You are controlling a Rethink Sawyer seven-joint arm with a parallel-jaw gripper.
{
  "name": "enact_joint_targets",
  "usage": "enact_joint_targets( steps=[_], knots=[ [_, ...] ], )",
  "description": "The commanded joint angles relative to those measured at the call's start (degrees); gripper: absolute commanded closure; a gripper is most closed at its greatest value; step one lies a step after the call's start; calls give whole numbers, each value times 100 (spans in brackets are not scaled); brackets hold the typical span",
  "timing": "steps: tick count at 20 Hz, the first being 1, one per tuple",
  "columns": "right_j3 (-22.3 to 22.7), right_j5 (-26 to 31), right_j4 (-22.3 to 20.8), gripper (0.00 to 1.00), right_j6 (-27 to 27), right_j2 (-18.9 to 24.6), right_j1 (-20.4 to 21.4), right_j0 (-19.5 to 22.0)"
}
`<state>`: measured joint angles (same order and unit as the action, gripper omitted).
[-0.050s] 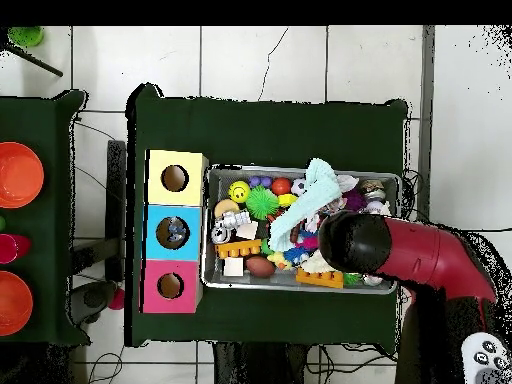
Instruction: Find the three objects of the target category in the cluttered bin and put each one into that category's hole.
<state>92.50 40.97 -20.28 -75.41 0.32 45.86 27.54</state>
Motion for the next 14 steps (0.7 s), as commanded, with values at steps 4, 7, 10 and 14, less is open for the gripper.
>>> enact_joint_targets(
  steps=[4, 7, 10, 14],
  knots=[
    [277, -517, -713, 0, 424, 566, -595, 235],
    [471, -719, -824, 0, 303, 563, -638, 286],
    [613, -843, -908, 0, 303, 630, -695, 351],
    [619, -865, -979, 0, 347, 704, -827, 440]
  ],
)
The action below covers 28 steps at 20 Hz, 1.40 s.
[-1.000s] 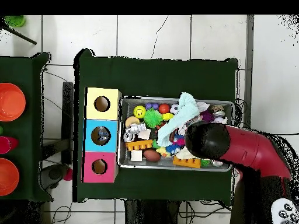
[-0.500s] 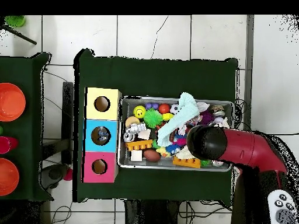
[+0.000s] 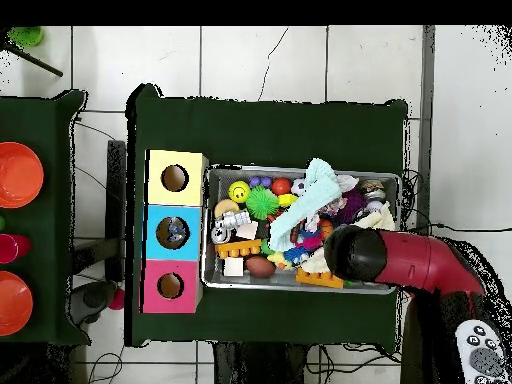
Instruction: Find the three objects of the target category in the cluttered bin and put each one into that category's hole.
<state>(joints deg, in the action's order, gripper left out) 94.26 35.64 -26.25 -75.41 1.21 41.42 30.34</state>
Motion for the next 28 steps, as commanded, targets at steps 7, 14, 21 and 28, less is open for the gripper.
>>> enact_joint_targets(
  steps=[7, 14, 21, 28],
  knots=[
    [565, -747, -524, 0, 169, 646, -616, 339],
    [598, -1002, -741, 0, -15, 547, -899, 325],
    [612, -1363, -987, 0, -216, 388, -1211, 323],
    [365, -1543, -1305, 0, -224, 257, -1511, 225]
  ],
)
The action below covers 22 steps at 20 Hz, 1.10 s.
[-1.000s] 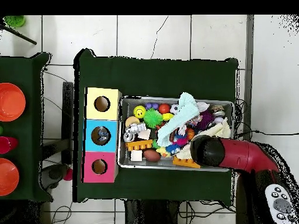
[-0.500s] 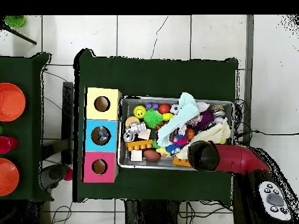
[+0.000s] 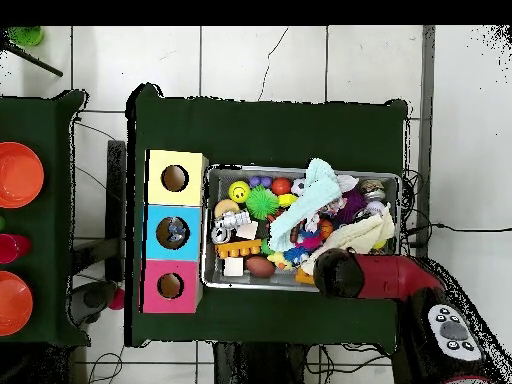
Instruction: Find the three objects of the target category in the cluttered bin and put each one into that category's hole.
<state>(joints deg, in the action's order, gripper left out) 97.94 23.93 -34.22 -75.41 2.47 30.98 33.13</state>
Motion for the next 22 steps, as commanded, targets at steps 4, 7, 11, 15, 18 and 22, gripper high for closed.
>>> enact_joint_targets(
  steps=[4, 7, 11, 15, 18, 22],
  knots=[
    [-174, -500, -699, 0, -354, -36, -553, -179],
    [-327, -620, -800, 0, -420, -117, -683, -271],
    [-672, -870, -949, 0, -573, -263, -1013, -425],
    [-736, -973, -929, 0, -652, -321, -1070, -499],
    [-579, -1071, -715, 100, -644, -61, -1006, -240],
    [-120, -658, -516, 100, 21, 702, -561, 206]
  ],
)
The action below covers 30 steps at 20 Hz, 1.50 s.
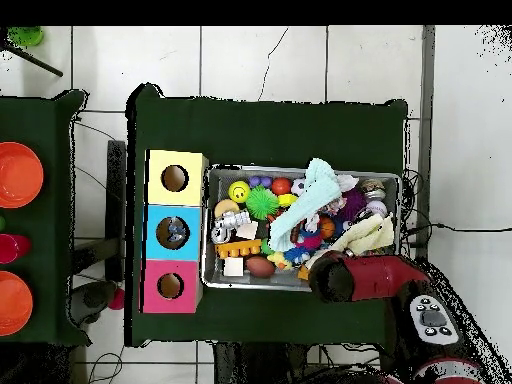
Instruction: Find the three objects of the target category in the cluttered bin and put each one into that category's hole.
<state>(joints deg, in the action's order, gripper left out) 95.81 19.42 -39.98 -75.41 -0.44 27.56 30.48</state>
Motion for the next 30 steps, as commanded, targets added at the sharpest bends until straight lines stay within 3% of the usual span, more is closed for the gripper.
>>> enact_joint_targets(
  steps=[1, 4, 8, 11, 14, 17, 30],
  knots=[
    [256, -83, 218, 100, 37, 1162, -82, 591],
    [707, 169, 677, 100, -126, 1564, 361, 875],
    [1381, 416, 1407, 100, -202, 2447, 766, 1575],
    [1829, 350, 1979, 100, -381, 3220, 755, 2219],
    [2085, 156, 2298, 100, -535, 3694, 654, 2570],
    [2147, -32, 2406, 100, -596, 3896, 487, 2716],
    [2296, -80, 2869, 100, -1134, 3680, 905, 2281]
  ],
)
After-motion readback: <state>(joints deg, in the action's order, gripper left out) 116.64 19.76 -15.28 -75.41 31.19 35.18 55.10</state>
